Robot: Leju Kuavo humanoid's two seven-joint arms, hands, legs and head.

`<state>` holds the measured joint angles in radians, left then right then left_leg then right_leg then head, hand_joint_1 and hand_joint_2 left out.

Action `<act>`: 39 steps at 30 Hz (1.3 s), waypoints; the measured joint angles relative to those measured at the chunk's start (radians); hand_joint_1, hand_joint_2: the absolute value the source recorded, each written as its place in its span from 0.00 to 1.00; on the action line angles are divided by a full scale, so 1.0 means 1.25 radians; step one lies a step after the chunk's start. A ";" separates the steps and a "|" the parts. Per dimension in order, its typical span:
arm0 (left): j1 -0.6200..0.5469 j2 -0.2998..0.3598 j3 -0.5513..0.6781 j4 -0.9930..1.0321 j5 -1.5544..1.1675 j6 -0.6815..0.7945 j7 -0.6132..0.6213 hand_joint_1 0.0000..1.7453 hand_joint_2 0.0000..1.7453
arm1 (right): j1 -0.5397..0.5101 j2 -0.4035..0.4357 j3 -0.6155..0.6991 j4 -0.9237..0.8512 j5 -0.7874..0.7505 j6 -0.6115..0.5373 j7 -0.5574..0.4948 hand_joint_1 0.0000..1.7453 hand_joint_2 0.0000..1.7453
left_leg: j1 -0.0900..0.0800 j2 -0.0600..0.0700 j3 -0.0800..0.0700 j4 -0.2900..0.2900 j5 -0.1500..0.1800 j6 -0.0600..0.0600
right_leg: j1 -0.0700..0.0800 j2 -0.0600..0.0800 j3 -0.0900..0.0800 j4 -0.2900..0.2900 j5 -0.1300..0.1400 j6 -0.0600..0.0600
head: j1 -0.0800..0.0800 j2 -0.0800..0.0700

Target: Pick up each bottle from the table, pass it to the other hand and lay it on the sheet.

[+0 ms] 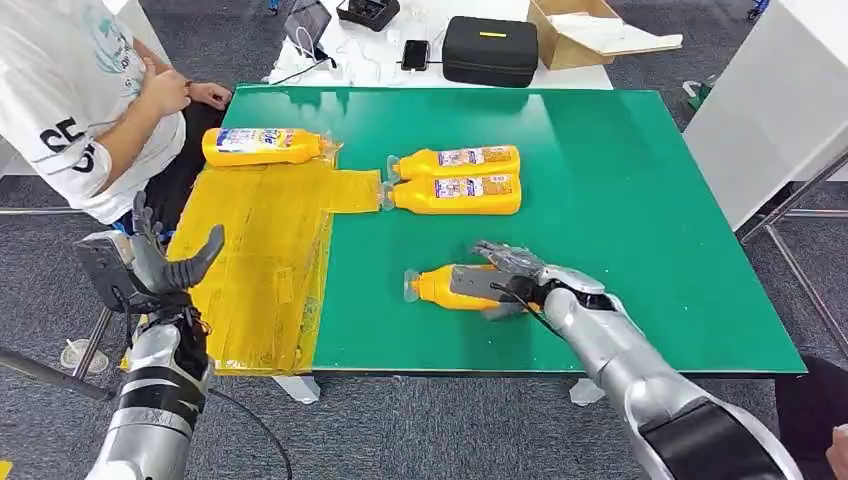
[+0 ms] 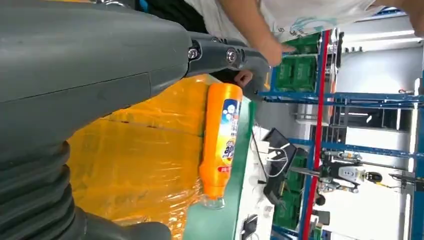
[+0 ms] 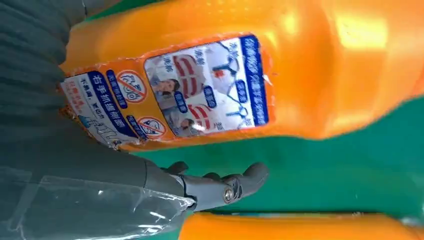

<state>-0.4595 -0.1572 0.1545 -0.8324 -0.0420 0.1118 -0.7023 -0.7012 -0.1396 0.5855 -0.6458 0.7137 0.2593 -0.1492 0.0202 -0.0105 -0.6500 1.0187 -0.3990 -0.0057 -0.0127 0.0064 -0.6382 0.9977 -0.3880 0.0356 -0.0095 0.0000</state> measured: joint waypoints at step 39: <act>0.019 -0.033 0.006 0.038 0.025 -0.059 0.000 0.00 1.00 | 0.122 -0.011 0.038 -0.156 -0.097 -0.377 0.014 1.00 1.00 | 0.000 0.000 -0.002 0.000 -0.001 0.000 | 0.001 0.000 -0.002 0.000 0.000 0.000 | -0.001 0.000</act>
<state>-0.4351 -0.1984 0.1625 -0.7847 -0.0107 0.0385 -0.7023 -0.5482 -0.1537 0.6326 -0.8403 0.5927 -0.2125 -0.1320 0.0207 -0.0105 -0.6523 1.0186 -0.4001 -0.0062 -0.0120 0.0066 -0.6408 0.9979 -0.3883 0.0356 -0.0107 0.0000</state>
